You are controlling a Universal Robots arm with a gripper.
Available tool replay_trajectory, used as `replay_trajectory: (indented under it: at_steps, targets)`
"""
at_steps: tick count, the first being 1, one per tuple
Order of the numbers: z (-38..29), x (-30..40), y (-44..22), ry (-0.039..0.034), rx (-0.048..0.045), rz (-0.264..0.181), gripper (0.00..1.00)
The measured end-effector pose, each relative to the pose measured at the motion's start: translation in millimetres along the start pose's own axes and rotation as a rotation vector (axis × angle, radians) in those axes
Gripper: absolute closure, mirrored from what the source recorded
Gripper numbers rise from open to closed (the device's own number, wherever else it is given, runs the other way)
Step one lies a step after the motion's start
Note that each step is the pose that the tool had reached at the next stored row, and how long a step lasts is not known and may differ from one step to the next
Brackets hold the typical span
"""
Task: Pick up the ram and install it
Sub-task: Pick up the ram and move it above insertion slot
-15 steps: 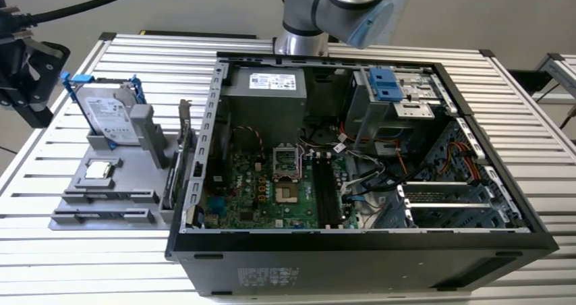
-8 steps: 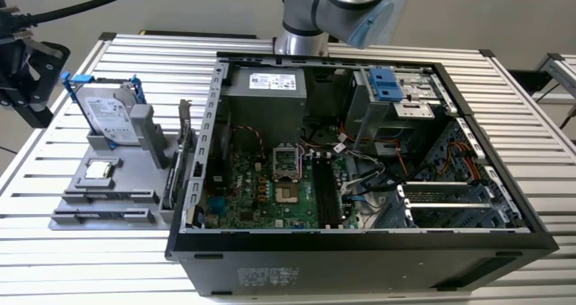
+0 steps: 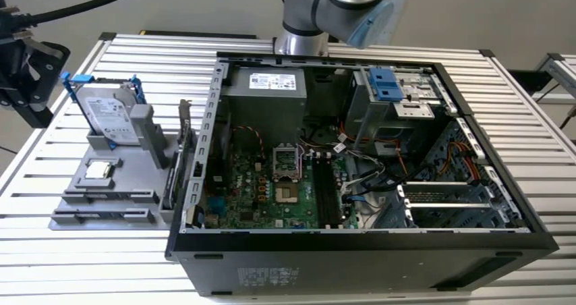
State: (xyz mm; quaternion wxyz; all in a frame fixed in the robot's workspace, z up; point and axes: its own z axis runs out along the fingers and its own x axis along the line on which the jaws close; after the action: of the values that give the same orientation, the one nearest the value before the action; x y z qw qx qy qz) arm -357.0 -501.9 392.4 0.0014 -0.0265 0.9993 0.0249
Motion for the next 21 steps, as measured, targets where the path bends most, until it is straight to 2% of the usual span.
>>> replay_trajectory:
  at_steps: [21]
  targets:
    - [0.0,0.0,0.0,-0.0047,0.0004,0.095,1.00]
